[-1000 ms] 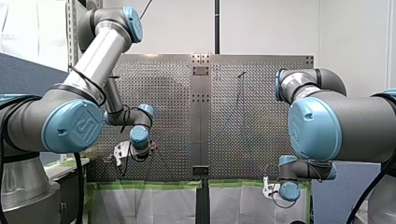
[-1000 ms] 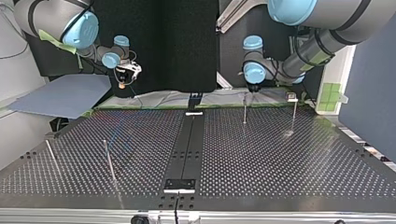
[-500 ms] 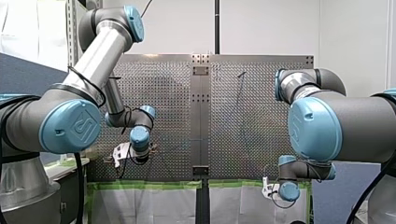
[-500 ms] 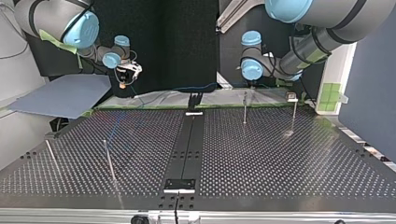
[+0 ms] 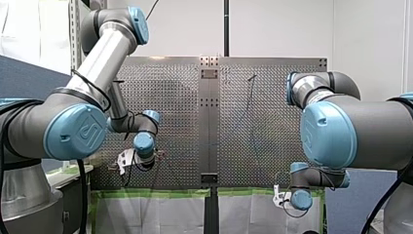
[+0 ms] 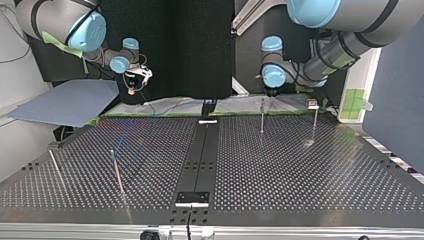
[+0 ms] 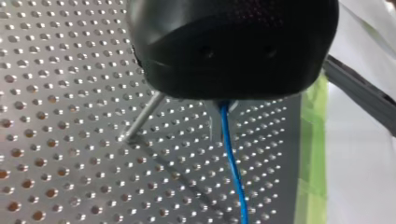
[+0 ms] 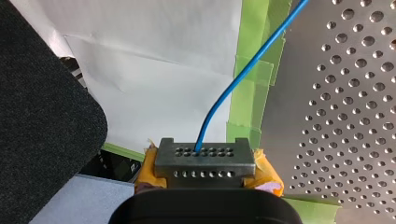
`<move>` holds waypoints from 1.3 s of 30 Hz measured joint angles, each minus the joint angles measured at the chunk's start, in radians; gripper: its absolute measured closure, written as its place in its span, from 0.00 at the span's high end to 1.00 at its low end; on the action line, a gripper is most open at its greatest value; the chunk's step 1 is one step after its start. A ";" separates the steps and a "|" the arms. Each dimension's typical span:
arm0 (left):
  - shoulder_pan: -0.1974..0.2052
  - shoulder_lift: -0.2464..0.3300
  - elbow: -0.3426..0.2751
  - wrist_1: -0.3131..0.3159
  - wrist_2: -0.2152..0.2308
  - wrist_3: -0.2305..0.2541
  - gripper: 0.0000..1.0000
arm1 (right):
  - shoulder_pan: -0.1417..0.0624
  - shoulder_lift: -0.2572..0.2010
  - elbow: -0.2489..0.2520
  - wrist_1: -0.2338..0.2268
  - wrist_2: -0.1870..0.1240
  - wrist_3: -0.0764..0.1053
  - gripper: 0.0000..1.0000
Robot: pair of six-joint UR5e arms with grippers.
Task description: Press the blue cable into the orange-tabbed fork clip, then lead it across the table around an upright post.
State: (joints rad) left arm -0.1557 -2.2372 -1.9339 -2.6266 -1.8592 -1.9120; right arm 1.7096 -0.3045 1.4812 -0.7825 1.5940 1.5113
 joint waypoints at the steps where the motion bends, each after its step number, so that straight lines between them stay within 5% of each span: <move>1: 0.004 0.000 0.000 0.007 0.002 -0.002 0.00 | 0.000 0.000 0.000 0.000 0.000 0.000 0.00; 16: 0.055 0.000 0.000 0.069 0.018 0.003 0.00 | 0.001 0.000 0.000 0.001 0.000 -0.003 0.00; 39: 0.096 -0.001 0.000 0.074 0.074 0.049 0.00 | -0.002 0.000 -0.001 0.000 0.004 -0.003 0.00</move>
State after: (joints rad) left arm -0.0599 -2.2385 -1.9340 -2.5527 -1.7850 -1.8632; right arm 1.7072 -0.3041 1.4798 -0.7822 1.5983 1.5079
